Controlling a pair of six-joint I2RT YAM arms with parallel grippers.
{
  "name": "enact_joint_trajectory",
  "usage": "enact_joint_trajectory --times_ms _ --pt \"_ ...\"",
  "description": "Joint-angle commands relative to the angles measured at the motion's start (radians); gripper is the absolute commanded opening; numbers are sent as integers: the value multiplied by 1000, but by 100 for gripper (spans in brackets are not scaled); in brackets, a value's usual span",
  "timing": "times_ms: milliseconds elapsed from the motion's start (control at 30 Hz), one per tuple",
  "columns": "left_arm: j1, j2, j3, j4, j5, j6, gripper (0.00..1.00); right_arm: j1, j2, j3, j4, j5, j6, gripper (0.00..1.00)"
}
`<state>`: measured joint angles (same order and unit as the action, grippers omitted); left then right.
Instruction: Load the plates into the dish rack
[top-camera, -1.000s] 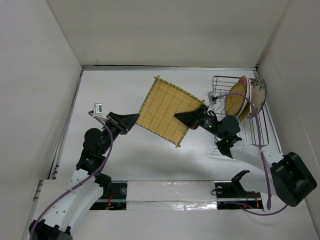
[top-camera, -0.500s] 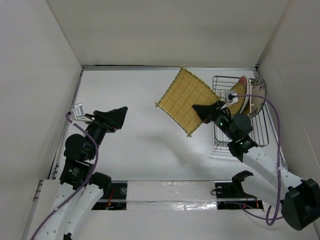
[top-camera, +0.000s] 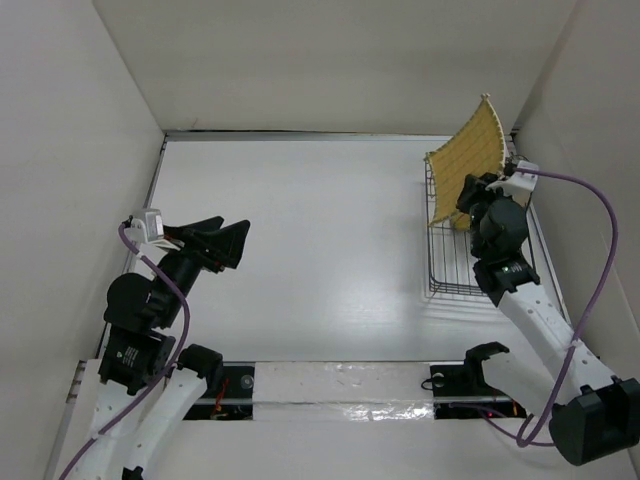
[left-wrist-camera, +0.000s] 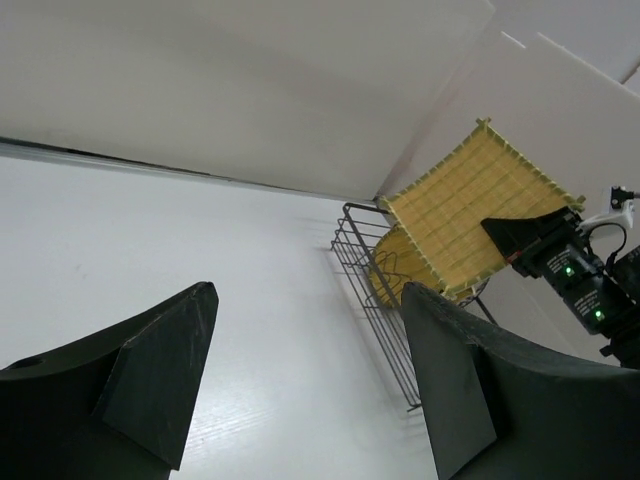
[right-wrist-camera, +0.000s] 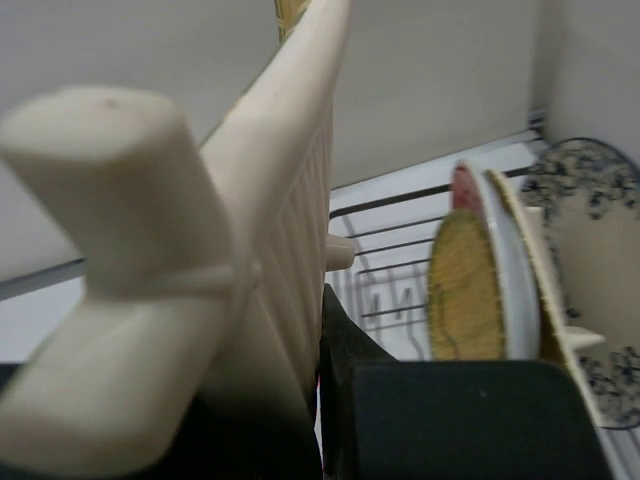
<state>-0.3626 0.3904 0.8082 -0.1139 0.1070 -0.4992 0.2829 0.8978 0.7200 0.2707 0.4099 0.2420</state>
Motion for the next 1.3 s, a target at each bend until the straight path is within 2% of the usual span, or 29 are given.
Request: enact_joint_trajectory --times_ms 0,167,400,733,1100,1267 --pt "1 16 14 6 3 100 71 -36 42 82 74 110 -81 0" --pt "1 25 -24 49 34 142 71 -68 173 114 165 142 -174 0" --pt "-41 -22 -90 95 -70 169 71 -162 314 104 281 58 -196 0" --pt "-41 13 -121 135 -30 160 72 -183 389 99 404 -26 -285 0" --pt "-41 44 -119 146 -6 148 71 -183 392 44 392 -52 -311 0" --pt "-41 47 -121 143 -9 148 71 -183 449 53 404 -88 -317 0"
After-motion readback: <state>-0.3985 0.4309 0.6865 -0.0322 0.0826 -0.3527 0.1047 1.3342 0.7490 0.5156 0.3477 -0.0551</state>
